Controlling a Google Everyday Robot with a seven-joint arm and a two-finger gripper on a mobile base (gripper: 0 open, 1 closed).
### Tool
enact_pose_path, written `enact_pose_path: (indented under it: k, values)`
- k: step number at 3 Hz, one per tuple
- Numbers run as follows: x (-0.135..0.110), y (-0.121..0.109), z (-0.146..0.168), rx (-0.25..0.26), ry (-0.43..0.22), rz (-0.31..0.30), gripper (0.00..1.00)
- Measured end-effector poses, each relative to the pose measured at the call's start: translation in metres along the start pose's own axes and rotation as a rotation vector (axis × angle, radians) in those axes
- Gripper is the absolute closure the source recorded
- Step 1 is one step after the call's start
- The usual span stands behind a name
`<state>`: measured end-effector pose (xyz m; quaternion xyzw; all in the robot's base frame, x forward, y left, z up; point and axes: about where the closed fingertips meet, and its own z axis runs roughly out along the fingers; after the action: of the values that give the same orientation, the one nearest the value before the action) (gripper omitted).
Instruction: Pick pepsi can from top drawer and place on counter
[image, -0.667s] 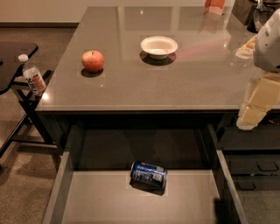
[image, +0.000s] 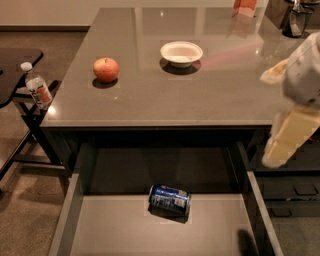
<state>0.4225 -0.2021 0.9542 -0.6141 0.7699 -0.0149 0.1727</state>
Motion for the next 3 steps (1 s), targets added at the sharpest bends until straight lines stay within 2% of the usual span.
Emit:
enact_pose_path:
  k: [1, 2, 3]
  values:
    - [0.0093, 0.0227, 0.0532, -0.074, 0.052, 0.04, 0.0]
    - [0.0128, 0.0275, 0.0568, -0.082, 0.064, 0.084, 0.0]
    - [0.0129, 0.028, 0.0567, -0.083, 0.062, 0.082, 0.0]
